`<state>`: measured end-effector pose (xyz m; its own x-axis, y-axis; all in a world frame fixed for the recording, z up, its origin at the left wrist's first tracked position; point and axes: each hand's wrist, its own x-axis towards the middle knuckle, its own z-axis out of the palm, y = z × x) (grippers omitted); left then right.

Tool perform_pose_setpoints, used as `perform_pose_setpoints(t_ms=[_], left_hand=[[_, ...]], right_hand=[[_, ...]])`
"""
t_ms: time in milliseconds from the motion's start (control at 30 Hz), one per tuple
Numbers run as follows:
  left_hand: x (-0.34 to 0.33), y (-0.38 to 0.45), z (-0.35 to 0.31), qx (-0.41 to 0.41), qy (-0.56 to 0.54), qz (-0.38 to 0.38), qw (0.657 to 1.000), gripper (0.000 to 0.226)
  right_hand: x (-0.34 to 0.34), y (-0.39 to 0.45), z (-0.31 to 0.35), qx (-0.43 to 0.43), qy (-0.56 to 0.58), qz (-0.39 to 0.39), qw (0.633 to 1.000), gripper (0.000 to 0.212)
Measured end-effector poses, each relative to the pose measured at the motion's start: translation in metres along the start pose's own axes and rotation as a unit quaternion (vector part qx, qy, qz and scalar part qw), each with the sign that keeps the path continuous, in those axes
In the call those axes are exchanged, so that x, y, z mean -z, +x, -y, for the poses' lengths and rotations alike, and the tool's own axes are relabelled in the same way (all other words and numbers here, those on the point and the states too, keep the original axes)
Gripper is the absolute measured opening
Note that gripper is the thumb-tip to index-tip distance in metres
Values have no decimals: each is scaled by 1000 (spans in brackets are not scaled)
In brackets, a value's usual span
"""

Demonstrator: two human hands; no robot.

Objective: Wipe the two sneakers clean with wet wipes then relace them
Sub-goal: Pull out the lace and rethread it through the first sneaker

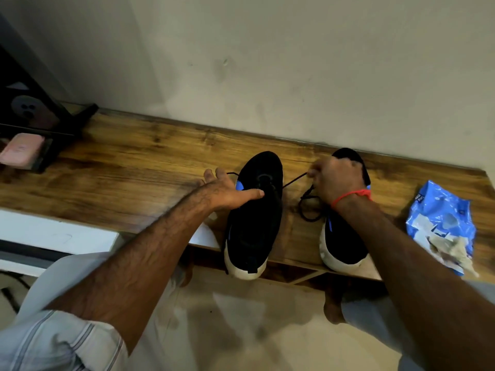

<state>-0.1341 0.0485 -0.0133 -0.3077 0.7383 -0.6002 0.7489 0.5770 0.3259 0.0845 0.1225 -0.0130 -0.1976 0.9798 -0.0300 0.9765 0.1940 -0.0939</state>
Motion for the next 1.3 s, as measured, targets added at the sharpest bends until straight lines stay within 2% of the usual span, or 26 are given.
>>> perform_pose_setpoints(t_ms=[67,100,167,233,300,333,400,467,533,567,667,733,767,833,900,967,1033,1133,1200,1300], left_hand=[[1,2,1,2,0,7,1000,123],[0,3,2,0,-3,13,1000,124],[-1,7,3,-5,-4,22,1000,126],[-2,8,2,-7,3,23,1000,125],[-4,10,1,-7,7,24,1000,125],[-5,11,1,-6,-1,27,1000,124],[-5,10,2,-8,-37,37,999,119],[-5,9,3,-12,-60,48,997,115],[-4,8,2,-16,-63,53,996,113],[-4,8,1,-18,-66,54,996,112],[-4,8,-1,-22,-72,53,996,108],[-4,7,-1,-23,-70,50,996,104],[-4,6,-1,-26,-68,49,996,103],[-4,5,0,-32,-67,47,996,100],[-3,5,1,-36,-70,48,996,99],[-2,5,2,-41,-78,51,995,99],[-1,6,2,-46,-85,56,994,99],[0,4,2,-58,-83,52,993,90],[0,5,2,-65,-75,46,994,85],[1,3,3,-67,-72,46,994,84]], right_hand=[[11,7,-21,-85,-45,-51,994,21],[11,7,-25,-83,-70,-63,992,23],[5,-2,-14,14,-59,-50,997,38],[-3,-18,13,130,-28,13,991,48],[-13,-28,33,181,-54,54,981,34],[-15,-27,34,175,-66,48,981,25],[-11,-16,20,94,-94,28,991,16],[-1,-3,-4,-23,-100,19,995,16],[1,1,-18,-74,-92,18,993,19],[0,-1,-15,-52,-90,15,994,24],[-7,-17,16,111,-44,36,992,41],[-15,-25,32,164,-57,57,983,29],[-17,-24,33,158,-67,55,984,21],[-15,-17,22,92,-92,45,991,13],[-9,-10,8,9,-122,50,991,15],[-4,-8,0,-32,-145,61,987,19],[-3,-9,1,-10,-135,65,989,28],[-7,-15,16,105,-29,105,988,45],[-14,-19,25,148,-32,107,983,30],[-13,-17,23,108,-65,68,990,12]])
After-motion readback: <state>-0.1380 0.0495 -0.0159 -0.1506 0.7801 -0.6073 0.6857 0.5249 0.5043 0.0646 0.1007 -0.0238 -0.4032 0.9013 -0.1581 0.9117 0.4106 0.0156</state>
